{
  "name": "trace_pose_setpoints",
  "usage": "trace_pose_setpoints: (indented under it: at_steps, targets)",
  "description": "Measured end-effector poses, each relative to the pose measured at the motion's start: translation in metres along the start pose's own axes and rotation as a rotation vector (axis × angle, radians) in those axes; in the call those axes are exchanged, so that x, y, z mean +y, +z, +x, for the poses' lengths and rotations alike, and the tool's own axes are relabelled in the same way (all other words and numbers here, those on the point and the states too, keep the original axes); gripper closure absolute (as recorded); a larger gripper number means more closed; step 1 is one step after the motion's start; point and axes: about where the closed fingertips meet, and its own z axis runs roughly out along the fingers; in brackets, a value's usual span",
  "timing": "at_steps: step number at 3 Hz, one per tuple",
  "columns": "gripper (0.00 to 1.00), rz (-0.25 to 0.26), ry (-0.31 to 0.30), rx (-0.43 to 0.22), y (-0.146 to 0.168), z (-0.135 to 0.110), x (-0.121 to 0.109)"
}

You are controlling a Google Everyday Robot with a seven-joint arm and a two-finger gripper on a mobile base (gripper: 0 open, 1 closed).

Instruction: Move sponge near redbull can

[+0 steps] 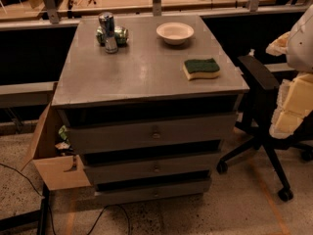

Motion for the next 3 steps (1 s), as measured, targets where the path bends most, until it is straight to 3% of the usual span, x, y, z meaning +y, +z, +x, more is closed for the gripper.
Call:
trace_pose_setpoints:
  at_steps: [1, 2, 3]
  targets:
    - [0.00, 0.000, 0.000, 0.000, 0.000, 0.000, 0.000]
    - [0.00, 0.019, 0.028, -0.086, 0.015, -0.005, -0.013]
    - [0.00, 0.026, 0.081, -0.297, 0.059, -0.010, -0.042]
